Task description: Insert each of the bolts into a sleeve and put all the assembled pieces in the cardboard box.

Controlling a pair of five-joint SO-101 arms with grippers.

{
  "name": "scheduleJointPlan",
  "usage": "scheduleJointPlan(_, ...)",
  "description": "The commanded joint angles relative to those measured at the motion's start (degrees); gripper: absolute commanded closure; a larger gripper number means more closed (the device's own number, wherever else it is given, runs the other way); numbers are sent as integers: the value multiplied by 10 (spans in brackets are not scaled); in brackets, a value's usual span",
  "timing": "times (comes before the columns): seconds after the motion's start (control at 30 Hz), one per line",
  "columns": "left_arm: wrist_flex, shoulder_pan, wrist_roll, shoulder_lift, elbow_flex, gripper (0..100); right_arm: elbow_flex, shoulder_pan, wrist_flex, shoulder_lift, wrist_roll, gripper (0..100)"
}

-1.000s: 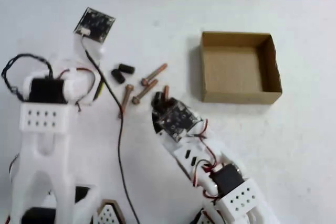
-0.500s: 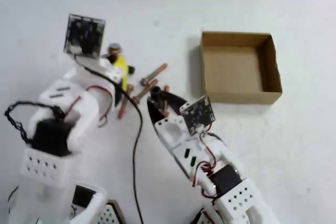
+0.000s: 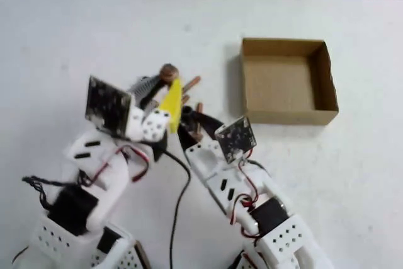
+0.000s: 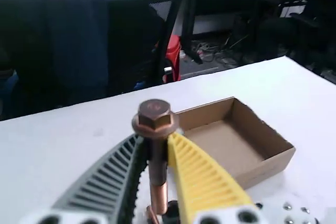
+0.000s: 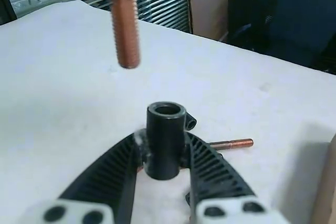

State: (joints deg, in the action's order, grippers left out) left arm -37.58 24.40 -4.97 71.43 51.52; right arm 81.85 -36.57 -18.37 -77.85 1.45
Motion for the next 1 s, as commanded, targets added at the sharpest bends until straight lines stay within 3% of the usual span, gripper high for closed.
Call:
scheduleJointPlan(0.0,61,16,-6,44,9,966,-6,-7,17,-7,46,982)
scheduleJointPlan(0.27,63,16,-69,50,35,976,-9,-7,18,-7,35,982)
scheduleJointPlan(0.67,65,14,-71,50,57,976,-26,-7,18,-7,74,982)
scheduleJointPlan(0.97,126,14,-68,50,92,976,-39,-7,18,-7,74,982)
